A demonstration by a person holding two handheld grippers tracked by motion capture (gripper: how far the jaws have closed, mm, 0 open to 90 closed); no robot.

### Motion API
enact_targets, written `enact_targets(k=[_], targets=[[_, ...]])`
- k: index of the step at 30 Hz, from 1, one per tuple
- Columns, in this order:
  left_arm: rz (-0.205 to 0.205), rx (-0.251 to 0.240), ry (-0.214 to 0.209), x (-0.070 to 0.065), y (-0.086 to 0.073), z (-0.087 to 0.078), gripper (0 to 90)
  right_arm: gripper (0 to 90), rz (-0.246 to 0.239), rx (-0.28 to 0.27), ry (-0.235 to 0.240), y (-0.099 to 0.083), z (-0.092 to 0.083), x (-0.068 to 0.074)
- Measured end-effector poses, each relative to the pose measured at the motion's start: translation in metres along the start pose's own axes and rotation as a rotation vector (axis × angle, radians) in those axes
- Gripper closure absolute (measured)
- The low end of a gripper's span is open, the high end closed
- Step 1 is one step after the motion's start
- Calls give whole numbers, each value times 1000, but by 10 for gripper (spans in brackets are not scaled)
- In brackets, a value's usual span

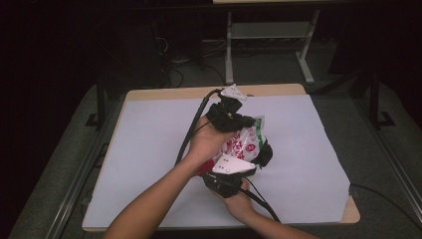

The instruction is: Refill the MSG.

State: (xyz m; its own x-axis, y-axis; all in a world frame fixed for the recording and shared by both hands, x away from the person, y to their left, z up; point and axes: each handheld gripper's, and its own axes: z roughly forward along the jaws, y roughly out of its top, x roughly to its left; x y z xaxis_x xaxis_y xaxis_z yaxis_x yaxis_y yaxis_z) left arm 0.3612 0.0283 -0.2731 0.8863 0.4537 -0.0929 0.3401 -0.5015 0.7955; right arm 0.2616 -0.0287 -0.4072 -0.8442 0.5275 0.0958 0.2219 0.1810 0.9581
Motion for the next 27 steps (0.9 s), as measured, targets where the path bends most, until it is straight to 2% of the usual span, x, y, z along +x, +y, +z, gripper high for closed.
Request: enact_targets(k=[4,10,27], targets=[[-13,1,2,1,-1,2,900,899,12,5,5,-1,0,0],[-5,-2,5,-1,-1,2,900,899,16,6,0,-2,0,-1],[-57,-43,-58,4,-6,-3,900,899,11,8,5,-5,1,-1]])
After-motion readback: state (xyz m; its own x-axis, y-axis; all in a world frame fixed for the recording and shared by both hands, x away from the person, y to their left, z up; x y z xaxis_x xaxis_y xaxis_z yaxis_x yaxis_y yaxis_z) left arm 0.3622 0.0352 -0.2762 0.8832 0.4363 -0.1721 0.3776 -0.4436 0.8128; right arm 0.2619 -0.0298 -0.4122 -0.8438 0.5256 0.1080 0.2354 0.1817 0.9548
